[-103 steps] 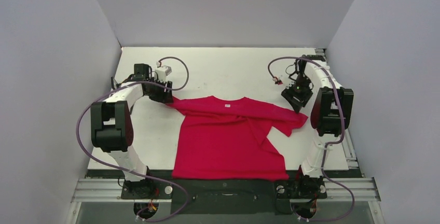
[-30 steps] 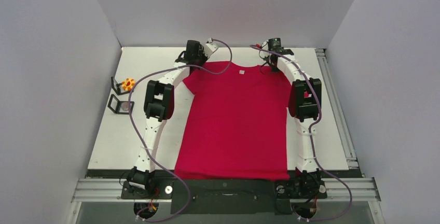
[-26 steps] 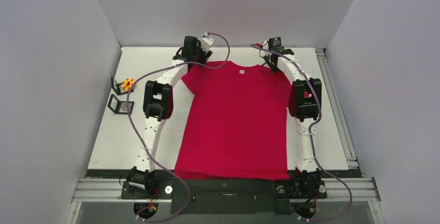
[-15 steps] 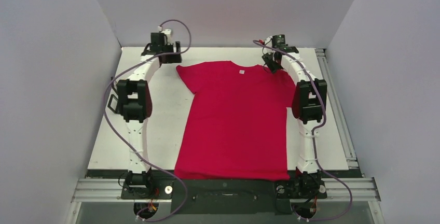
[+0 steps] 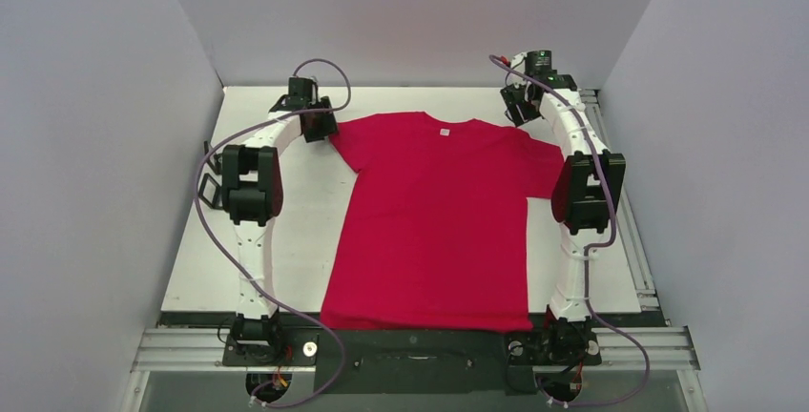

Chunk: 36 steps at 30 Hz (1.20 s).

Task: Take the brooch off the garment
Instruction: Flatten out the clothes at the center of the board.

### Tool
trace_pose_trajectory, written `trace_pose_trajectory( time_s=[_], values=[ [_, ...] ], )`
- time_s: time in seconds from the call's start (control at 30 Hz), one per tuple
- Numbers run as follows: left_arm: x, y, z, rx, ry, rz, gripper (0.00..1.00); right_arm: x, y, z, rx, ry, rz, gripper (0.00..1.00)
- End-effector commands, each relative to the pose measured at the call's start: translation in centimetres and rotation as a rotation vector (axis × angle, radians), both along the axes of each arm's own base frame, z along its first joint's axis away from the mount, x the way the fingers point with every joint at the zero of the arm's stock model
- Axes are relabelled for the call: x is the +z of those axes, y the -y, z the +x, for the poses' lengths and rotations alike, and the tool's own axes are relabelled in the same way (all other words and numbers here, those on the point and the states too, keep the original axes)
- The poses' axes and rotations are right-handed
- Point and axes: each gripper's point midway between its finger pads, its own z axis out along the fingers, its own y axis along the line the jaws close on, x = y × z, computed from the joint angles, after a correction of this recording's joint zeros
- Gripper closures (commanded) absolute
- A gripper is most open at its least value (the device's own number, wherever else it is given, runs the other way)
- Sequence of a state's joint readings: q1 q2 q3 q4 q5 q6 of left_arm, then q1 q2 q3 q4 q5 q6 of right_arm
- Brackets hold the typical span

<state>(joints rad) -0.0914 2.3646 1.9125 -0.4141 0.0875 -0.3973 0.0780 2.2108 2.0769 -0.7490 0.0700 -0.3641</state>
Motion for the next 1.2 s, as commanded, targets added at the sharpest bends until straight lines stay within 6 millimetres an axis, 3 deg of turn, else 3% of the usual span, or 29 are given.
trace_pose_trajectory(
  time_s=[0.0,0.03,0.13,0.17,0.23,0.27,0.37,0.63,0.8,1.03,1.07,1.1,1.13,1.17],
  values=[
    [0.0,1.8,0.9,-0.016,0.026,-0.063,0.59,3.6,1.9,-1.5,-0.050,0.044,0.021,0.36],
    [0.2,2.1,0.9,-0.028,0.032,-0.071,0.64,3.6,2.2,-1.6,-0.055,0.043,0.019,0.36],
    [2.8,4.0,1.8,-0.093,0.118,-0.046,0.96,3.8,2.6,-2.2,-0.059,0.037,0.018,0.36],
    [3.5,4.2,2.0,-0.096,0.144,-0.028,0.99,3.9,2.7,-2.3,-0.060,0.038,0.019,0.36],
    [5.3,5.4,2.3,-0.137,0.218,0.027,1.00,3.8,2.8,-2.6,-0.058,0.030,0.021,0.36],
    [6.4,7.0,2.2,-0.169,0.252,0.043,1.00,3.7,2.8,-2.8,-0.057,0.024,0.021,0.36],
    [8.1,9.5,2.3,-0.233,0.307,0.148,1.00,3.5,2.7,-2.9,-0.056,0.016,0.022,0.36],
    [6.7,19.5,-2.3,-0.576,0.292,0.259,1.00,3.3,2.9,-3.2,-0.050,0.000,0.014,0.36],
    [7.0,22.6,-5.1,-0.829,0.308,0.275,0.84,2.8,2.9,-3.4,-0.051,-0.016,0.018,0.36],
    [7.6,23.8,-9.4,-1.123,0.268,0.209,0.83,2.6,2.7,-3.2,-0.051,-0.020,0.032,0.36],
    [8.4,22.9,-9.1,-1.116,0.272,0.172,0.70,2.5,2.6,-3.2,-0.051,-0.021,0.034,0.36],
    [9.4,23.6,-10.0,-1.170,0.289,0.054,0.61,2.6,2.6,-3.2,-0.052,-0.021,0.035,0.36],
    [10.6,22.2,-9.2,-1.149,0.305,-0.013,0.45,2.6,2.6,-3.3,-0.052,-0.022,0.037,0.36],
    [12.0,22.5,-9.6,-1.166,0.322,-0.127,0.40,2.6,2.6,-3.3,-0.052,-0.022,0.037,0.36]
  ],
)
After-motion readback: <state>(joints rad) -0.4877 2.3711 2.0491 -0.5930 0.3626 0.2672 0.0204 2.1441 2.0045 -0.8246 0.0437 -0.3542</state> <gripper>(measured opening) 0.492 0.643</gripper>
